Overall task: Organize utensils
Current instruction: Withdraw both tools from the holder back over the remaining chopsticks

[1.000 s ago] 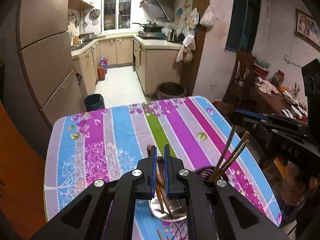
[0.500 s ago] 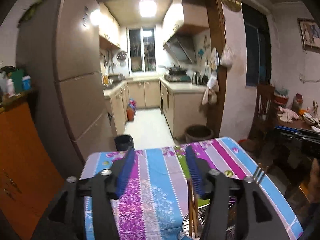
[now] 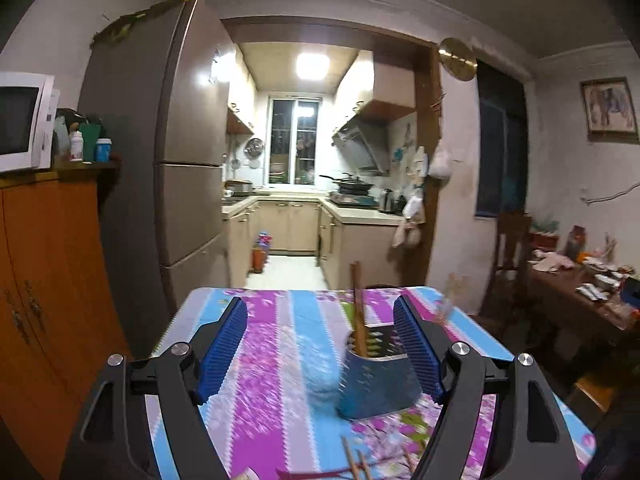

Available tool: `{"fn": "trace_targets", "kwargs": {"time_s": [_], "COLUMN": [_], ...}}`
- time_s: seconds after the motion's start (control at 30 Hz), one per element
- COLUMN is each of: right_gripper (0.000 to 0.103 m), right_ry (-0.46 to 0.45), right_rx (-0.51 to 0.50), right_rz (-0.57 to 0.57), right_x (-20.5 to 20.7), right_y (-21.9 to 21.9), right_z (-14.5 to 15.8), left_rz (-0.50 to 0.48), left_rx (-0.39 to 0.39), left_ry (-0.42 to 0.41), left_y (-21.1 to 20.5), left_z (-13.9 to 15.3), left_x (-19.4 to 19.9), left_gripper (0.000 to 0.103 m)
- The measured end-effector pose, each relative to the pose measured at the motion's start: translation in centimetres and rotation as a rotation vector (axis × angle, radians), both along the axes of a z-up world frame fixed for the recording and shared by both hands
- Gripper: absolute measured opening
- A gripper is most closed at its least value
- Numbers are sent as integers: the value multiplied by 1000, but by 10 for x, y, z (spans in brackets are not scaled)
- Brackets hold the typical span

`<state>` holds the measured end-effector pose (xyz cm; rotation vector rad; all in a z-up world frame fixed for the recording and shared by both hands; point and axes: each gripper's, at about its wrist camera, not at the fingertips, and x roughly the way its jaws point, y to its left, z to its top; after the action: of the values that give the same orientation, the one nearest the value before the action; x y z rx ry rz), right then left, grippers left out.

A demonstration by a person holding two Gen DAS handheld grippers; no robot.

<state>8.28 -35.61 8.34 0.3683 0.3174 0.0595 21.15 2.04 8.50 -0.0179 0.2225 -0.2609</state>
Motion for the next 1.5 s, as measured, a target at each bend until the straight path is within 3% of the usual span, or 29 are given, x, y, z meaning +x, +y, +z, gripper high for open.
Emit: {"fn": "trace_targets", "kwargs": {"time_s": [0.13, 0.3, 0.6, 0.7, 1.13, 1.37, 1.5], "right_gripper": [54, 54, 54, 53, 51, 22, 17], "right_ry": [12, 78, 135, 161, 216, 223, 231], "right_rx": [-55, -133, -295, -332, -328, -327, -297], "right_rz": [-81, -66, 7, 39, 159, 265, 329], "right_x": [-20, -19, -31, -31, -44, -50, -59], "right_y": [-2, 16, 59, 71, 117, 151, 163], "right_z": [-13, -43, -102, -119, -177, -199, -203], "left_rz": [6, 10, 82, 125, 124, 14, -86], "left_rx": [98, 170, 251, 273, 250, 241, 238], "left_ry": [-70, -63, 109, 169, 421, 413, 419], "left_y": [-13, -15, 2, 8, 26, 5, -15], "left_z": [-2, -18, -90, -114, -188, -206, -217], "left_x": [-35, -66, -94, -102, -121, -140, -144], "left_gripper": [76, 76, 76, 71, 69, 37, 28]}}
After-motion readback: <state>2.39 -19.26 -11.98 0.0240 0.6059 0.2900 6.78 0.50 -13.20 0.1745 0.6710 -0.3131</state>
